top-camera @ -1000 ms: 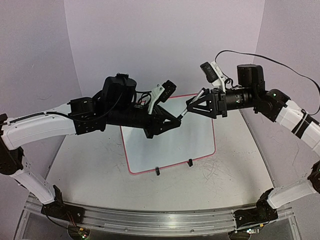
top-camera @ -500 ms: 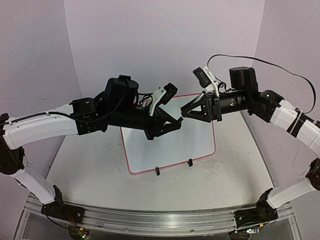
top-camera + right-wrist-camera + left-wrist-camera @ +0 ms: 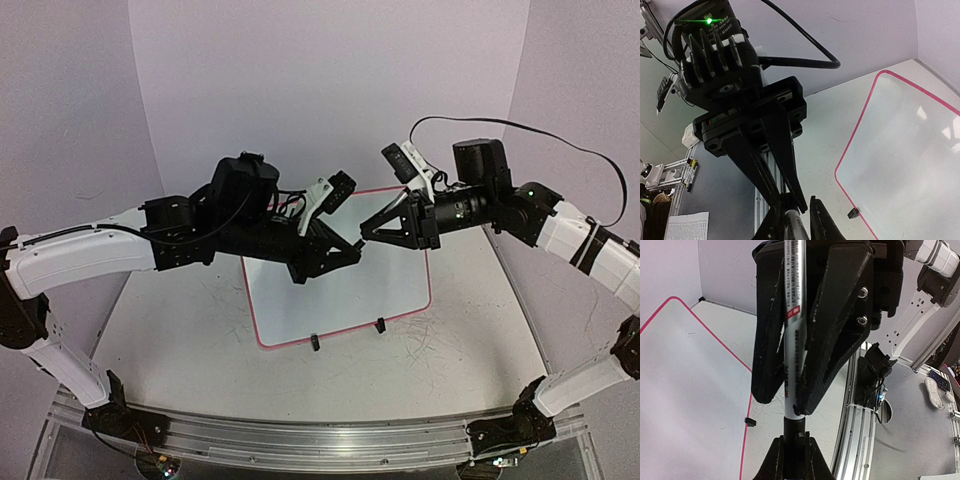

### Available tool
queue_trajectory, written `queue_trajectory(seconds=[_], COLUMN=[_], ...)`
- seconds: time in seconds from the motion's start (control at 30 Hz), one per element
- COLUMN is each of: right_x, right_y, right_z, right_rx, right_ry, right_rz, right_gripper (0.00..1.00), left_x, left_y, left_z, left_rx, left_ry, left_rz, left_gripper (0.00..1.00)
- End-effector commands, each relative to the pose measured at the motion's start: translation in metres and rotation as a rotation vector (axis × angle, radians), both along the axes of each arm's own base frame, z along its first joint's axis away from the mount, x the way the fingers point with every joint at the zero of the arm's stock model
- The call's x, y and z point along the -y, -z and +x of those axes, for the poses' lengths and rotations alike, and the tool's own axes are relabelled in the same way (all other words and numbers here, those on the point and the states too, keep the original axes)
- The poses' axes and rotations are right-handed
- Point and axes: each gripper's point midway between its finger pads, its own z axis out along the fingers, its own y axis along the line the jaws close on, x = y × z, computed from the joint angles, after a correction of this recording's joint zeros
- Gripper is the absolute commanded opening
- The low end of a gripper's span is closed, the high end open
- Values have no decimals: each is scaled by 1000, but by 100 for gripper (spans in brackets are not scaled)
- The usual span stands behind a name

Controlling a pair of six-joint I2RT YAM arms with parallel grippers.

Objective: Write a sentence on the whiteboard
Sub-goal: Open the pen cap from the whiteboard marker, then put down the pen cap at the corner of the board.

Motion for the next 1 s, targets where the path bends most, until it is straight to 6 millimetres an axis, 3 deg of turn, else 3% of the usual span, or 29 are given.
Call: queue_trajectory(seconds=[0.0,0.03,0.07,0.2,0.3,0.43,0.53,0.67,0.73,0.97], right_x=[-2,-2,-3,0,7,32,68,114,126,195], right_y=[1,0,0,-6,-21,-47,-65,-78,-87,-80], right_z=[-6,-6,-6,-8,-4,9,26,49,52,86], right_rx=[28,27,28,45,88,139,133,187,210,268], right_ry=[-36,-38,-39,-30,27,128,235,462,543,1037], right_rz=[6,7,8,18,47,101,151,177,209,243], right_gripper=[8,1,0,0,0,0,0,0,0,0], left_x=[-3,-4,-4,-8,-15,-31,-48,-76,-94,-188], left_y=[-31,-31,-32,-29,-25,-9,4,4,-3,-28], left_z=[0,0,0,3,5,10,15,16,21,66], left_rx=[54,54,56,67,83,119,134,148,149,117], left_ry=[-6,-6,-7,-28,-55,-108,-163,-228,-298,-851], left_rz=[-60,-60,-60,-51,-38,2,33,20,-4,-88], left_gripper=[0,0,0,0,0,0,0,0,0,0])
